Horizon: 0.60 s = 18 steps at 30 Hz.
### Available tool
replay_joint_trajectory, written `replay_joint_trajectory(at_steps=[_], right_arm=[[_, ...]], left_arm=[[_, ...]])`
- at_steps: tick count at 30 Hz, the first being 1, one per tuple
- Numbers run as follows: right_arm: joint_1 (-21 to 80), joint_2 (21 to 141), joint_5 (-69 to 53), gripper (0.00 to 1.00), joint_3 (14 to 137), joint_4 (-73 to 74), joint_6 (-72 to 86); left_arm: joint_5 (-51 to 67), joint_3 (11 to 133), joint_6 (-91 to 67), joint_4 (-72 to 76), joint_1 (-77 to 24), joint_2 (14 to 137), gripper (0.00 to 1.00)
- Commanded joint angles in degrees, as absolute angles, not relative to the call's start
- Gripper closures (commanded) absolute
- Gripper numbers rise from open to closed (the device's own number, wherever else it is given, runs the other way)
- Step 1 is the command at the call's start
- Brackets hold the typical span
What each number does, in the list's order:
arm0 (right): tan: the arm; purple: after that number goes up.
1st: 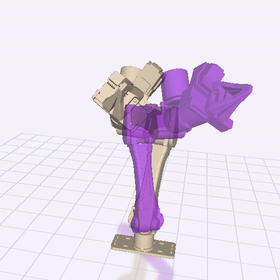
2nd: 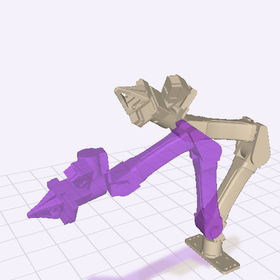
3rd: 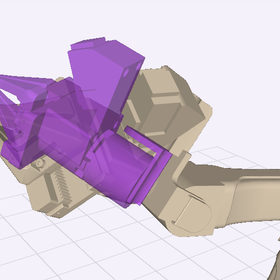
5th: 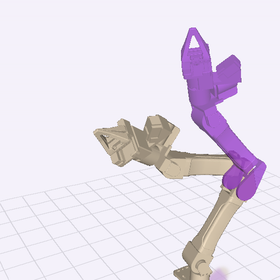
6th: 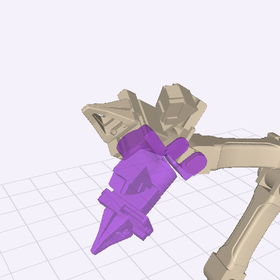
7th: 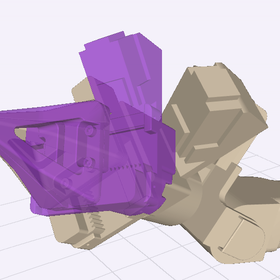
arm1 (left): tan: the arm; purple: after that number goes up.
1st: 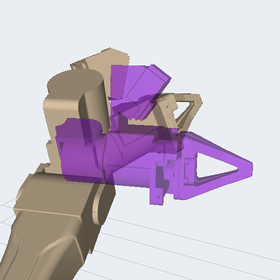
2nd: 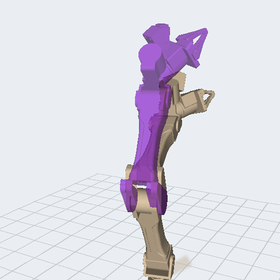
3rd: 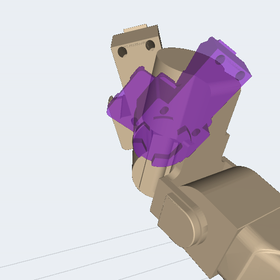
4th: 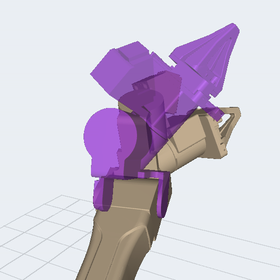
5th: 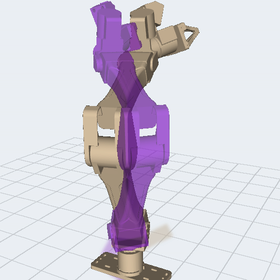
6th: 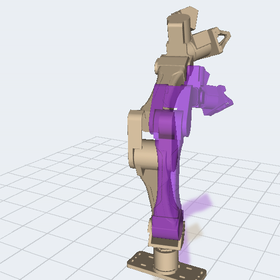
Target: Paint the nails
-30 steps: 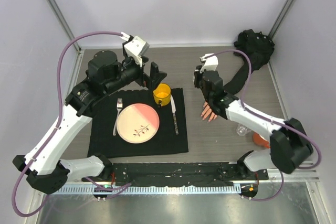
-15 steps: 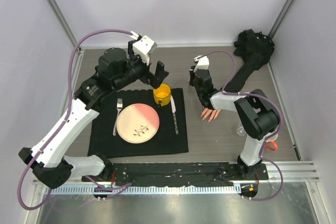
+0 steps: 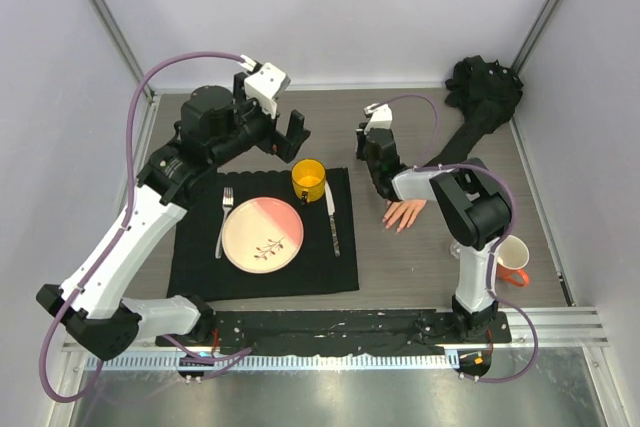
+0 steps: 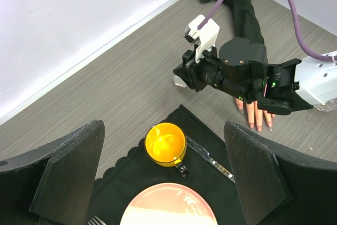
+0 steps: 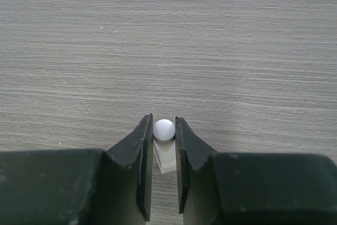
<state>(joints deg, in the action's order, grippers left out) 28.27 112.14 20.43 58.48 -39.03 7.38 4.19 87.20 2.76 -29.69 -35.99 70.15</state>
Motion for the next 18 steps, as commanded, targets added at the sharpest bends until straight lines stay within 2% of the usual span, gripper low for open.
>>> replay_joint_trajectory(at_steps=[1, 12, 18], right_arm=[[28.0, 112.8, 20.8, 0.99, 62.0, -42.4, 7.8], [28.1, 114.7, 20.1, 0.91, 62.8, -39.8, 8.7], [28.1, 115.4, 19.8, 0.83, 63.7, -37.8, 8.5]], left_arm=[[5.9, 89.3, 3.9, -29.3, -34.5, 69.8, 0.00], [7.2, 88.3, 3.6, -29.1, -32.3, 68.8, 0.00], [8.1, 88.4, 3.6, -29.2, -32.0, 68.6, 0.00]])
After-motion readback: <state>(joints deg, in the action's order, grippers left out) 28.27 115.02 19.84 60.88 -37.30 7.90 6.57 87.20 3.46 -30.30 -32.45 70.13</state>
